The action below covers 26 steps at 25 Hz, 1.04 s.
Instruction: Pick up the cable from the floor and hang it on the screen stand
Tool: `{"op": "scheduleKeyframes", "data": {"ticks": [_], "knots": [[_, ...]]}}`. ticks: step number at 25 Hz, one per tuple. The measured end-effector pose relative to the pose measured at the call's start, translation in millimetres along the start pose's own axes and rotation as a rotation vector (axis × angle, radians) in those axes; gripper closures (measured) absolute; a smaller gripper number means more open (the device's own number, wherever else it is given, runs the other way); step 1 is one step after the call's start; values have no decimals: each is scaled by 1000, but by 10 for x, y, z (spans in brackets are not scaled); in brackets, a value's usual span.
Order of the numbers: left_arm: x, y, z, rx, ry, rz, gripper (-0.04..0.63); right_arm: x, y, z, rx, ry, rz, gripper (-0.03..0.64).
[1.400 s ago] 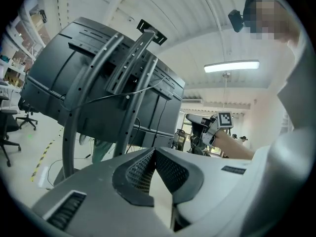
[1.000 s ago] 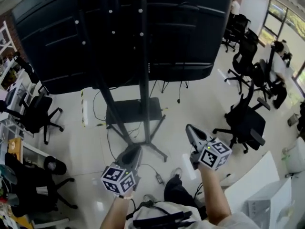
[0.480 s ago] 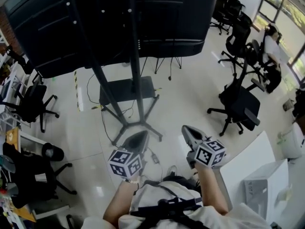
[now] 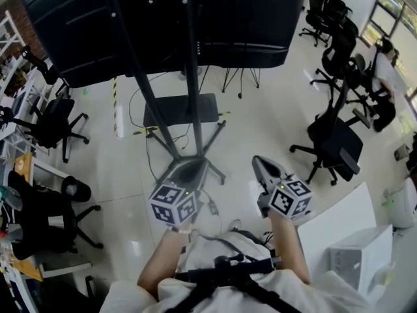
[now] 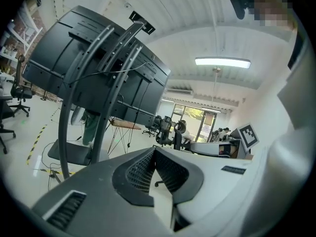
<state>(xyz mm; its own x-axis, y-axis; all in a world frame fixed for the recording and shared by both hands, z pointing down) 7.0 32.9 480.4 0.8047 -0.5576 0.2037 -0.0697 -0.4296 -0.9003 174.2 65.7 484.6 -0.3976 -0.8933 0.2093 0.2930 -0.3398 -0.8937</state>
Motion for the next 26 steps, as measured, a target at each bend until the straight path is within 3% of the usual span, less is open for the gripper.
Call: {"op": "scheduleKeyframes", "data": {"ticks": [8,26], "knots": [[-44,-23,-11,1,14,-1,595,4,78,-119,-40,17,2,607],[-37,-103,29,-5,8,-21,595,-153,-7,-28,-27,-8,13,607]]}}
Point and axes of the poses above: the fingertips, and each gripper's own axes: x forward along the fingers, z to its right, y out of its top, the point moved 2 cm from there along -x, backward along the fingers, and after that the axes turned 1 degree about -y, right-handed, at the moved point
